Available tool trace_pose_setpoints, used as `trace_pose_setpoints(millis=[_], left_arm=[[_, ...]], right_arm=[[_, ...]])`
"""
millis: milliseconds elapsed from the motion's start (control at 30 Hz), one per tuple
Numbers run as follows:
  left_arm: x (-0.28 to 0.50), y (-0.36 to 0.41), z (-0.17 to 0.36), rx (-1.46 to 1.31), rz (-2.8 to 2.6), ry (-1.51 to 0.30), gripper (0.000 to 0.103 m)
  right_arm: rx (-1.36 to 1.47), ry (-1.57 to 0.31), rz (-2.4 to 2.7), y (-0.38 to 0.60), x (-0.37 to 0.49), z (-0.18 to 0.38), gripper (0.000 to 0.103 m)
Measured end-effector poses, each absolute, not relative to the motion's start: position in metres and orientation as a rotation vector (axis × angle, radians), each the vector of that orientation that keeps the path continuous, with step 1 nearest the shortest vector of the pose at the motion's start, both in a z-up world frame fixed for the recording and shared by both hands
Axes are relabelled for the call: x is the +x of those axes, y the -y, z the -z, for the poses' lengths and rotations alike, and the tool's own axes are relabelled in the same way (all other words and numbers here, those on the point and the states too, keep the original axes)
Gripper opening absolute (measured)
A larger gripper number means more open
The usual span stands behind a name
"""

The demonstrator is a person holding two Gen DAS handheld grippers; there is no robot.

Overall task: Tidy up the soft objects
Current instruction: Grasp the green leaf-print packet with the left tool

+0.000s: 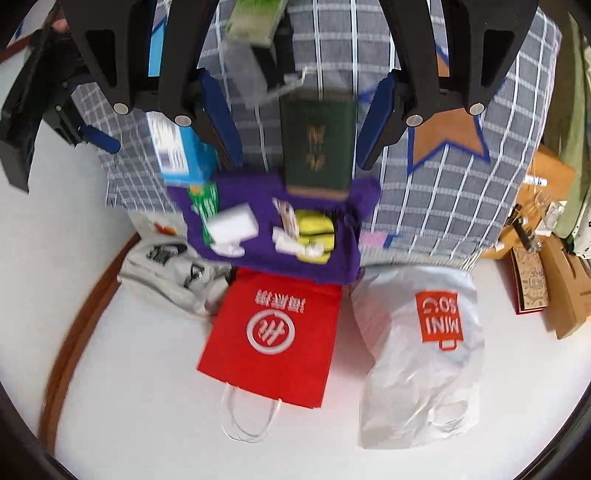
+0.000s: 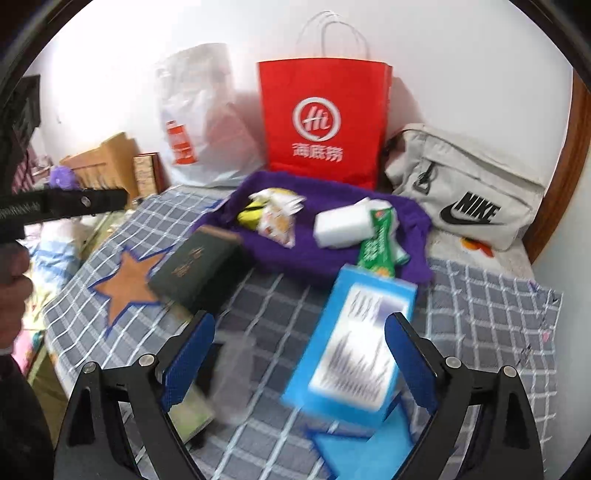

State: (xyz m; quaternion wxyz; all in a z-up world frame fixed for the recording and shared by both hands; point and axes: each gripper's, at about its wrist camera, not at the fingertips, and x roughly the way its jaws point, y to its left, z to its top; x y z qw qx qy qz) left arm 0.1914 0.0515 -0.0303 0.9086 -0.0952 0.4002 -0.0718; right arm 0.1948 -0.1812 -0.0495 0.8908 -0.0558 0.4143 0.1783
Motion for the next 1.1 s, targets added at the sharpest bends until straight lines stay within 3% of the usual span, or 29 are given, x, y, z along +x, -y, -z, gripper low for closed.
trace_pose_setpoints(millis=[433, 700, 1000, 1067, 1100], left_arm=[[0.112, -0.019, 0.103, -0.140, 0.229, -0.927, 0.062], [0.110, 0.010, 0.149, -0.119, 0.283, -1.041, 0.062], [0.118, 0.032, 0.170, -0.034, 0.291, -1.049, 0.063], [0.118, 0.035, 0.170, 0.010, 0.276, -1.020, 0.051], [0.119, 0.035, 0.169, 0.021, 0.275, -1.014, 0.051]], right_arm=[[0.016, -0.828, -0.363, 0.201, 0.116, 0.069, 0.091], [0.050, -0.797, -0.333, 0.223, 0.090, 0.069, 0.091], [0.019, -0.827, -0.337, 0.222, 0.094, 0.089, 0.091], [0.008, -0.834, -0.344, 0.220, 0.095, 0.094, 0.091], [0.011, -0.839, -0.350, 0.219, 0.097, 0.096, 0.091]])
